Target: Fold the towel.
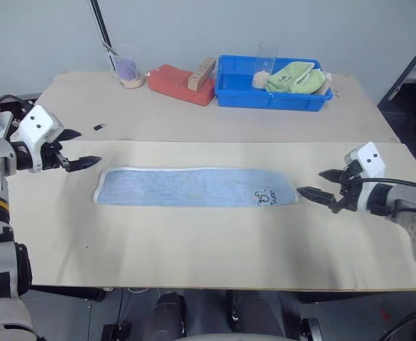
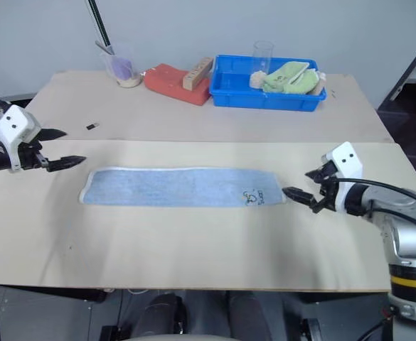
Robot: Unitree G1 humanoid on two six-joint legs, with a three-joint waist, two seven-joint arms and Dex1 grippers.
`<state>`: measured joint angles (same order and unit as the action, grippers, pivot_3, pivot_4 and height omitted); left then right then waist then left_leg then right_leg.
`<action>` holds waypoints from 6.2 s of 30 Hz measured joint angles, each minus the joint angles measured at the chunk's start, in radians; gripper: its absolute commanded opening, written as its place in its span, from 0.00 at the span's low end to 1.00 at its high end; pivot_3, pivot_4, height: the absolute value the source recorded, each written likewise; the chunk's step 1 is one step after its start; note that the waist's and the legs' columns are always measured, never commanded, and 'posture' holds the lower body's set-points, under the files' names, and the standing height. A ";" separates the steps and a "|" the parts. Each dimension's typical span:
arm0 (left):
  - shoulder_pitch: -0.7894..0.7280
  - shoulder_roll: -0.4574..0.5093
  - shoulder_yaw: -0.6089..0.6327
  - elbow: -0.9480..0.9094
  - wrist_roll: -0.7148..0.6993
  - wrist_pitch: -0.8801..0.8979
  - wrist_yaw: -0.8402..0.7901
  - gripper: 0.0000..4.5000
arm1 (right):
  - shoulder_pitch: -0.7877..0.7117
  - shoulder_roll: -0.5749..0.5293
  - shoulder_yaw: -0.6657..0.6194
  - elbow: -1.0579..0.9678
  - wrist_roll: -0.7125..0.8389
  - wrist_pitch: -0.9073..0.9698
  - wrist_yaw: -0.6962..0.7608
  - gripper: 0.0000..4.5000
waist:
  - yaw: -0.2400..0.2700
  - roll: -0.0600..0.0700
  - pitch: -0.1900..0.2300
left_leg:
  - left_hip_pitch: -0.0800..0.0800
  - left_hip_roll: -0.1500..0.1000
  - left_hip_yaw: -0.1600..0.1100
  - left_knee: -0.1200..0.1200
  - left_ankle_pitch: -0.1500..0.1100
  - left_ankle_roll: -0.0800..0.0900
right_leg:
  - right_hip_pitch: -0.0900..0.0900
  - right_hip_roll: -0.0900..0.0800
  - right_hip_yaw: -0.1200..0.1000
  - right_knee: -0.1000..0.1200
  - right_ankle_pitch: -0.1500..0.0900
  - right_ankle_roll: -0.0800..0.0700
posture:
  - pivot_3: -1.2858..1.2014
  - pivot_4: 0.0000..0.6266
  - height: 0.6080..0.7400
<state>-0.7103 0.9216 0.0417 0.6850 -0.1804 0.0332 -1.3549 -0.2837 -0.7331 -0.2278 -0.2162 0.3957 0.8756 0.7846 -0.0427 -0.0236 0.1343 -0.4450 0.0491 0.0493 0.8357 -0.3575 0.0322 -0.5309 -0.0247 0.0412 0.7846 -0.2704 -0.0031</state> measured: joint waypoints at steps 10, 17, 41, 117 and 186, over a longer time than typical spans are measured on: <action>0.253 -0.098 0.003 -0.787 -0.345 0.339 -0.042 1.00 | 0.001 0.145 0.040 0.075 -0.023 -0.022 -0.169 1.00 | 0.007 0.000 0.000 | 0.002 -0.001 -0.003 0.001 0.000 0.000 | 0.002 0.001 0.001 -0.003 0.000 0.001 | 0.52 0.24 0.40; 0.300 -0.095 -0.005 -0.994 -0.439 0.381 -0.058 1.00 | -0.012 0.164 0.077 0.131 -0.040 -0.062 -0.190 1.00 | 0.000 0.000 0.000 | 0.003 0.000 -0.003 0.000 0.000 0.000 | 0.004 0.004 0.002 -0.003 0.000 0.001 | 0.52 0.24 0.40; 0.304 -0.123 -0.037 -1.022 -0.411 0.328 -0.008 1.00 | -0.008 0.119 0.105 0.168 -0.060 -0.118 -0.185 0.00 | 0.009 0.000 0.000 | 0.005 -0.002 -0.005 0.000 0.000 0.000 | 0.005 0.004 0.003 -0.004 -0.001 0.001 | 0.52 0.24 0.40; 0.593 -0.987 0.365 -1.317 -0.610 1.089 1.797 0.88 | -0.514 0.065 0.444 0.121 0.020 -0.263 0.480 1.00 | 0.021 0.000 0.001 | 0.003 -0.005 -0.018 -0.002 0.000 0.000 | 0.008 0.006 0.003 -0.006 0.003 -0.006 | 0.52 0.24 0.40; 0.127 -0.345 -0.226 -0.850 -0.254 0.389 0.323 0.99 | -0.112 -0.068 0.110 -0.149 0.134 0.000 -0.073 1.00 | 0.020 0.002 0.004 | 0.015 -0.013 -0.021 -0.020 0.001 0.001 | 0.027 0.001 0.004 -0.033 0.001 0.010 | 0.52 0.24 0.40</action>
<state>-0.5831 0.5765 -0.1848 -0.1645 -0.4348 0.4219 -1.0317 -0.3955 -0.8010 -0.1174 -0.3652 0.5292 0.8760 0.7118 -0.0224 -0.0213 0.1385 -0.4296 0.0363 0.0283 0.8155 -0.3570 0.0328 -0.5039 -0.0242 0.0449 0.7514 -0.2692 0.0069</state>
